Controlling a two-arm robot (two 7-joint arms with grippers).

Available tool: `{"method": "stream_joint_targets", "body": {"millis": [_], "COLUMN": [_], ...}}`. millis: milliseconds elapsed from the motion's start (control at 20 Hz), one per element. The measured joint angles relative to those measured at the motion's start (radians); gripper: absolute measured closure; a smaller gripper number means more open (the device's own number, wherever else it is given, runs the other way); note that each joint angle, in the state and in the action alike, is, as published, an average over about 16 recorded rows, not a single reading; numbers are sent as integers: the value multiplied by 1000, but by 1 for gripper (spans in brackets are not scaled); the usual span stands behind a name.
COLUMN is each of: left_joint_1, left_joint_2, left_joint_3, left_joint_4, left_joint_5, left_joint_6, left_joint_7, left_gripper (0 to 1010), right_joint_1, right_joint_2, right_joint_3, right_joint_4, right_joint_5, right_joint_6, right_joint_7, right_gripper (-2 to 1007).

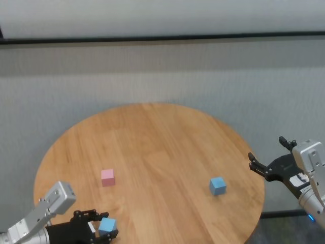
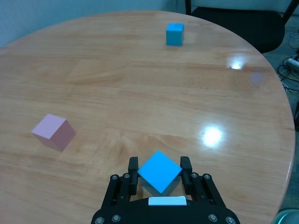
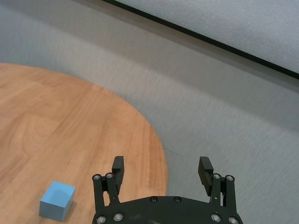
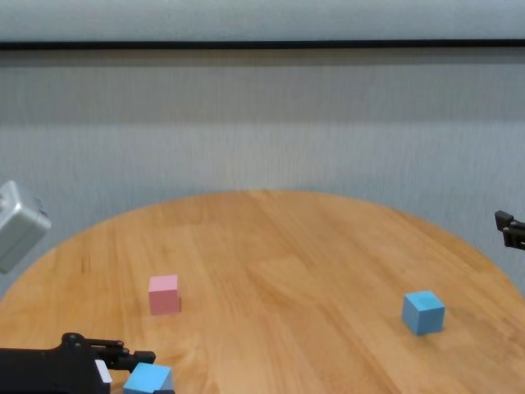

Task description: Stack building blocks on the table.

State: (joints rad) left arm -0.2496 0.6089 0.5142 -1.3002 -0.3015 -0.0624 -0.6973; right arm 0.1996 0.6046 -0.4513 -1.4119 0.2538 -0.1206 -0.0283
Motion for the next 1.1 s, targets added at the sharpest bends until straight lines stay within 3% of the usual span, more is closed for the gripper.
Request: {"method": "stream_joint_targets", "body": {"millis": [350, 700, 1100], "left_joint_1": [-33, -95, -170], "left_joint_2": [-23, -67, -131], "left_joint_3": [-26, -47, -22], "left_joint_4": [12, 28, 61], "left_joint_5": [-14, -13, 23], "left_joint_6": [19, 40, 61], "left_joint_7": [32, 75, 87], "left_gripper": [449, 449, 449], "right_joint_1": [0, 0, 0], "right_joint_2": [0, 0, 0], "right_joint_3": [0, 0, 0], "right_joint_4": [0, 0, 0], "right_joint_5": [0, 0, 0], "right_joint_6": [0, 0, 0], "right_joint_7": [0, 0, 0], "right_gripper": [4, 4, 4]}}
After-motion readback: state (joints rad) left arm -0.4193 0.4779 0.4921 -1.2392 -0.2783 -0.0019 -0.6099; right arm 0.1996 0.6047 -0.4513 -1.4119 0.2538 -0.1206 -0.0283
